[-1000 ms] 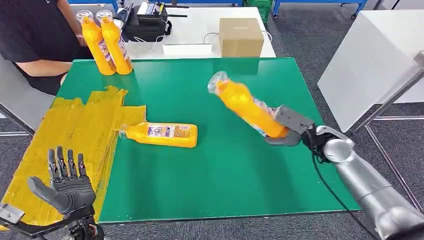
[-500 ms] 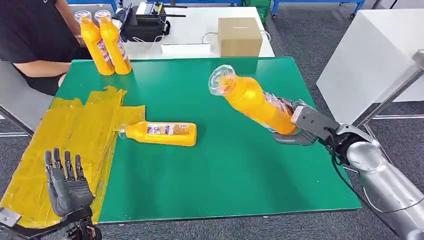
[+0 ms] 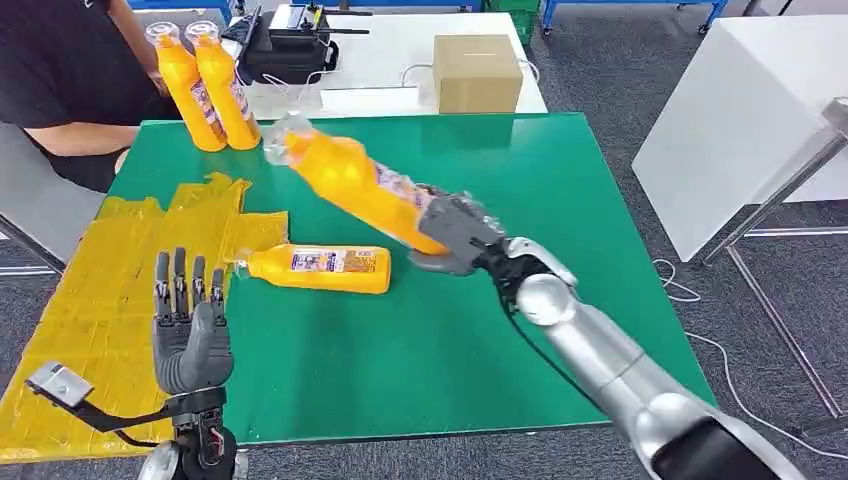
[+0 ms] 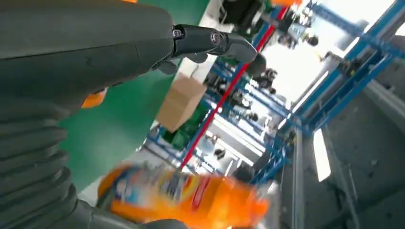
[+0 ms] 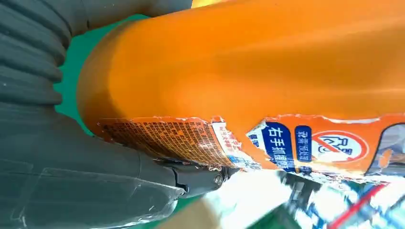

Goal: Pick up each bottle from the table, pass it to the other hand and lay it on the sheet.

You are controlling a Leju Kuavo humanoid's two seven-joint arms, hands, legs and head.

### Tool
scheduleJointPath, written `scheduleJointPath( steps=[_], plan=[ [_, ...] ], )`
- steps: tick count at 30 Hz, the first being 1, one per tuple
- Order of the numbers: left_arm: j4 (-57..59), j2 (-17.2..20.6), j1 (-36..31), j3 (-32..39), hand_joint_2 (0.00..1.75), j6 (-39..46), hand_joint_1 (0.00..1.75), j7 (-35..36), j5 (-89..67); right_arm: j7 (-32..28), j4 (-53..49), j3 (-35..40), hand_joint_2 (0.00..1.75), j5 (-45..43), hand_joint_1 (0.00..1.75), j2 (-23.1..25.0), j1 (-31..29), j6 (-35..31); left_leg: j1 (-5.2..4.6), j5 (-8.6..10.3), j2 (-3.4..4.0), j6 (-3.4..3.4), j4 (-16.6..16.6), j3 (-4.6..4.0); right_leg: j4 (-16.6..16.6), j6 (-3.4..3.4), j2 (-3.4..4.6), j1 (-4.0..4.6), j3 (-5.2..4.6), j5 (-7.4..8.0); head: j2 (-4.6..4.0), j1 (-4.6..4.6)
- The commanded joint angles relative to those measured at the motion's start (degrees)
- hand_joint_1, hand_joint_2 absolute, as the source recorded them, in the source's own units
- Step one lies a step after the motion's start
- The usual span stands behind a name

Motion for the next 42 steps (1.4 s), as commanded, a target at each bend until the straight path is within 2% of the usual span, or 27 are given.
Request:
scheduleJointPath(
  steps=[1, 9, 18, 25, 31, 32, 42],
  plan=[
    [3.69, 2.05, -4.29, -2.68, 1.75, -0.38, 0.0, 0.79, 0.42, 0.95, 18.88, 9.64, 1.75, 0.09, 1.75, 15.21, -8.07, 2.24, 0.0, -0.08, 0.38, -0.13, -0.06, 0.18, 0.01, -0.08, 0.3, 0.0, 0.02, 0.0, 0.0, 0.02],
    [3.02, 1.69, -3.74, 0.39, 1.75, -0.37, 0.0, 0.2, 1.09, 1.54, 12.32, 15.53, 1.75, 0.46, 1.75, 15.33, -6.12, 3.92, 0.0, -0.06, 0.17, -0.09, -0.05, 0.09, -0.01, -0.06, 0.09, -0.01, 0.02, -0.05, 0.0, 0.02],
    [3.1, 1.64, -3.66, 0.39, 1.75, -0.35, 0.0, 0.19, 1.09, 1.72, 11.66, 16.15, 1.75, 0.26, 1.75, 15.14, -6.0, 4.21, -0.01, -0.02, 0.02, -0.06, -0.03, -0.02, -0.02, -0.04, -0.01, -0.02, -0.04, -0.03, 0.0, 0.02],
    [3.26, 1.73, -3.07, 1.36, 1.75, 0.23, 0.0, -0.18, 0.92, 2.67, 5.17, 25.29, 1.75, 0.78, 1.75, 14.21, -3.5, 6.21, 0.01, -0.07, 0.14, -0.11, -0.11, 0.13, -0.09, -0.07, 0.04, 0.01, 0.09, -0.06, 0.0, 0.02],
    [3.44, 1.74, -3.08, 1.07, 1.75, 0.09, 0.0, -0.62, 0.32, 2.54, 5.5, 26.38, 1.75, 0.18, 1.75, 13.92, -3.67, 6.25, 0.0, -0.02, 0.0, -0.07, -0.07, 0.04, -0.07, -0.05, -0.07, -0.01, 0.02, -0.05, 0.0, 0.04],
    [3.41, 1.7, -3.08, 1.06, 1.75, 0.06, 1.75, -0.67, 0.3, 2.52, 5.53, 26.48, 1.75, 0.21, 1.75, 13.85, -3.59, 6.19, -0.01, -0.02, 0.02, -0.06, -0.04, 0.01, -0.04, -0.04, -0.04, -0.02, -0.02, -0.05, 0.0, 0.02],
    [3.45, 1.42, -3.26, 1.48, 1.75, -0.67, 1.75, -1.42, 0.16, 2.46, 6.89, 26.16, 1.75, -0.61, 1.75, 12.99, -4.31, 5.45, 0.0, -0.02, -0.03, -0.08, -0.04, 0.0, -0.05, -0.05, -0.09, 0.0, -0.01, -0.06, 0.0, 0.02]
  ],
)
